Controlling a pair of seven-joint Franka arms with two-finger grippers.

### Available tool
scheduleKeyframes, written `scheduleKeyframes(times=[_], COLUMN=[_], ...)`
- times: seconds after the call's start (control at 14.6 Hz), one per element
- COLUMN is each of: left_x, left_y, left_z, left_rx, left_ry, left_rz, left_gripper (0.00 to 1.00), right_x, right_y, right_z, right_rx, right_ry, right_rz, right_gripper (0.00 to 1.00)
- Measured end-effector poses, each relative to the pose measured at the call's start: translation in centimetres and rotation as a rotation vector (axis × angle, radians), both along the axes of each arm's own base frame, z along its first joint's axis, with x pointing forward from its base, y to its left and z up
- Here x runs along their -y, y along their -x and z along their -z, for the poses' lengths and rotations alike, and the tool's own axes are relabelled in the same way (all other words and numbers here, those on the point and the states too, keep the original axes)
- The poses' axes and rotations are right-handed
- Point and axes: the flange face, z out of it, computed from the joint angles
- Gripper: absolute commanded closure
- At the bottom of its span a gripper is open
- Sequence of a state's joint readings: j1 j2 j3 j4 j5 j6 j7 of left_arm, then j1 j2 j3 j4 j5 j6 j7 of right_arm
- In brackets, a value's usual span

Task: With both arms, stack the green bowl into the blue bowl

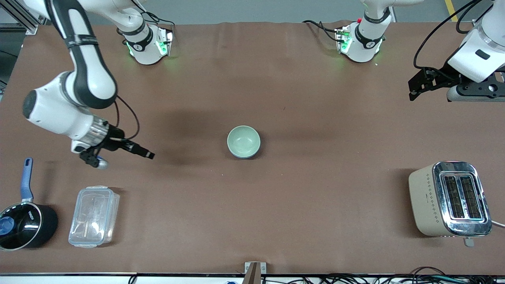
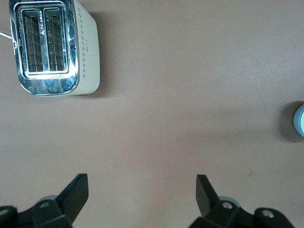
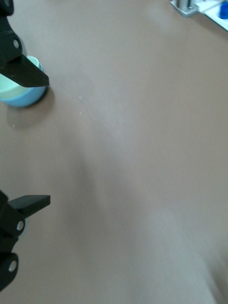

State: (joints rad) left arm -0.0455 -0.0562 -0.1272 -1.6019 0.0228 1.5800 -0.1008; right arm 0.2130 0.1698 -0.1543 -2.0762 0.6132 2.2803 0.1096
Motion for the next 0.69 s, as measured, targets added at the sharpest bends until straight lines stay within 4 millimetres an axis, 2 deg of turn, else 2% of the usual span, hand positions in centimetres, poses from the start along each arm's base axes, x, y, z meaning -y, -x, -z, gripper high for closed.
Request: scheduleKeyframes(times=[0.21,0.27,0.48,0.69], left_x=[-0.1,-0.1,-0.1,0.0], left_y=[0.0,0.0,0.0,0.1], left_z=[0.0,0.0,0.1,0.2], left_rx=[0.000,-0.001,-0.006,-0.012], left_ry=[0.000,0.000,-0.001,-0.002], left_rz=[-0.002,-0.003,-0.001,0.000], left_gripper=[0.00,0.00,0.00,0.00], right_x=[5.5,8.3,12.5,14.5], right_y=[1.4,2.2,3.1,2.6], right_z=[-0.8,-2.3,-6.9,-13.4], right_rx=[-0.011,-0.033,-0.069,-0.079], right_ry=[0.033,0.071,0.139,0.246], right_rz=[-0.022,-0.043,-0.087,-0.156], right_gripper=[0.00,0.00,0.00,0.00])
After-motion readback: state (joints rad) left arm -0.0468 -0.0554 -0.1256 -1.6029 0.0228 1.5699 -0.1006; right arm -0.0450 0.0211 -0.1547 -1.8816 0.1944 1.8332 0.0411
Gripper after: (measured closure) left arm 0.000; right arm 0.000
